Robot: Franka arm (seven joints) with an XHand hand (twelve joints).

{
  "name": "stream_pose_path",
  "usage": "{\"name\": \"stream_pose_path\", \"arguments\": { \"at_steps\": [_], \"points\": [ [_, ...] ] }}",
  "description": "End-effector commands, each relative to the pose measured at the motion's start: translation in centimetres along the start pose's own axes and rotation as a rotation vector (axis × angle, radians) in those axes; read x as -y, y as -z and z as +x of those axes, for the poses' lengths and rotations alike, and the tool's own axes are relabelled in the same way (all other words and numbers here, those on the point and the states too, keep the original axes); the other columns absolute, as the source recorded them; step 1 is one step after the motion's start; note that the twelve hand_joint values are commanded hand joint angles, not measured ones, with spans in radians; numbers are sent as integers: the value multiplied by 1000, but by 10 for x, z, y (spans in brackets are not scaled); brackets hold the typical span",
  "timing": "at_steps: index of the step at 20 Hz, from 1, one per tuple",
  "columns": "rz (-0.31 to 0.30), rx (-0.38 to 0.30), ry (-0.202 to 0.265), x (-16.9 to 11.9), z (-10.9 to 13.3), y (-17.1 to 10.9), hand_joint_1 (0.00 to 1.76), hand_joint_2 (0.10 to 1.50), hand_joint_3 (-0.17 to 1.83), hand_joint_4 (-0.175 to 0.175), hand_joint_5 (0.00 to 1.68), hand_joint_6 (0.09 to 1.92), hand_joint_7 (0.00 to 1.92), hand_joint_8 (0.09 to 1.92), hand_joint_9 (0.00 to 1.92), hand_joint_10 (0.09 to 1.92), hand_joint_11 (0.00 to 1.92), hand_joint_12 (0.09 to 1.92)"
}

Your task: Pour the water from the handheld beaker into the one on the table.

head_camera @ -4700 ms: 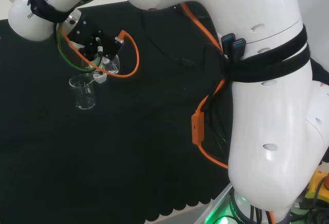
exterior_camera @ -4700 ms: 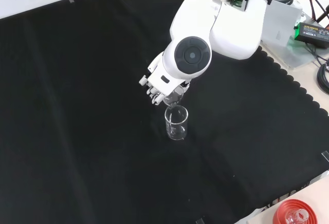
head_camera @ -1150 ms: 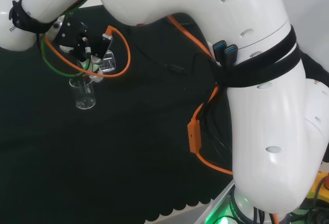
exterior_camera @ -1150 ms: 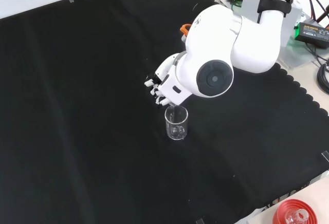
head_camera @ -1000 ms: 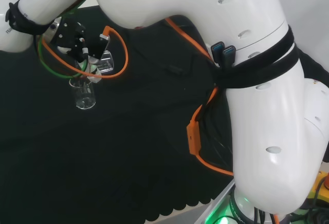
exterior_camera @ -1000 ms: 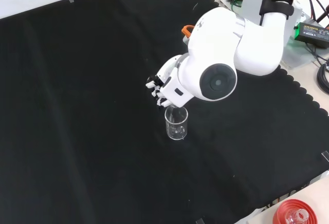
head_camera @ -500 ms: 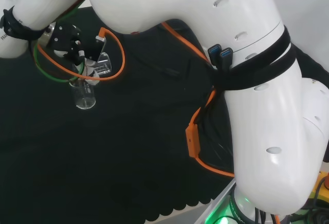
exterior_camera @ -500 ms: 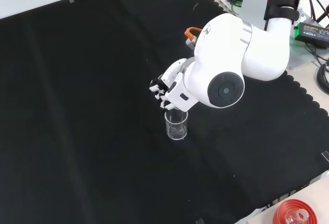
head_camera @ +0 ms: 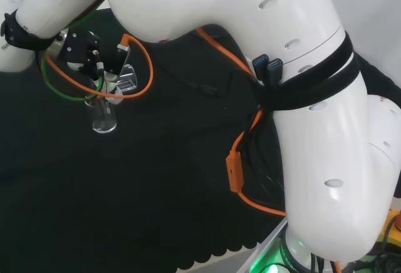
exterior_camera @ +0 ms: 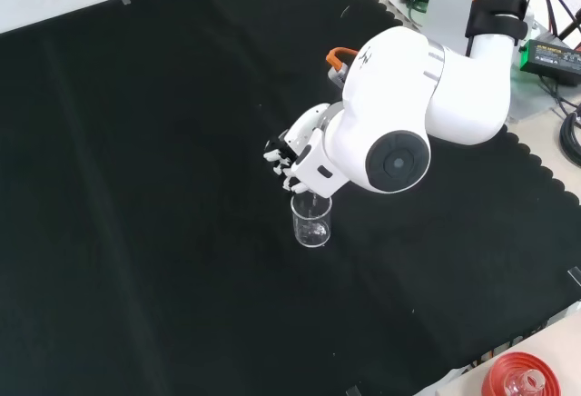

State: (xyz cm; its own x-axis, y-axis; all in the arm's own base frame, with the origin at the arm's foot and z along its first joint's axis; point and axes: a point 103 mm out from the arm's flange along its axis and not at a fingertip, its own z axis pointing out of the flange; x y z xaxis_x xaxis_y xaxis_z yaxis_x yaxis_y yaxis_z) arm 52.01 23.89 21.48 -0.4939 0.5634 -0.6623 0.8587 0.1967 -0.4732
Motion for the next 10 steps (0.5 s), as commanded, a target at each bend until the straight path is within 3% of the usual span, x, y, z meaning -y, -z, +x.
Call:
{"name": "stream_pose_path", "arguments": {
  "at_steps": [1,10],
  "points": [
    [4,12,-7,0,-1,4,1144,639,641,175,1354,517,1721,87,1569,87,1091,923],
    [14,31,-11,1,1,8,1144,639,642,175,1354,519,1720,87,1569,87,1090,921]
  ]
}}
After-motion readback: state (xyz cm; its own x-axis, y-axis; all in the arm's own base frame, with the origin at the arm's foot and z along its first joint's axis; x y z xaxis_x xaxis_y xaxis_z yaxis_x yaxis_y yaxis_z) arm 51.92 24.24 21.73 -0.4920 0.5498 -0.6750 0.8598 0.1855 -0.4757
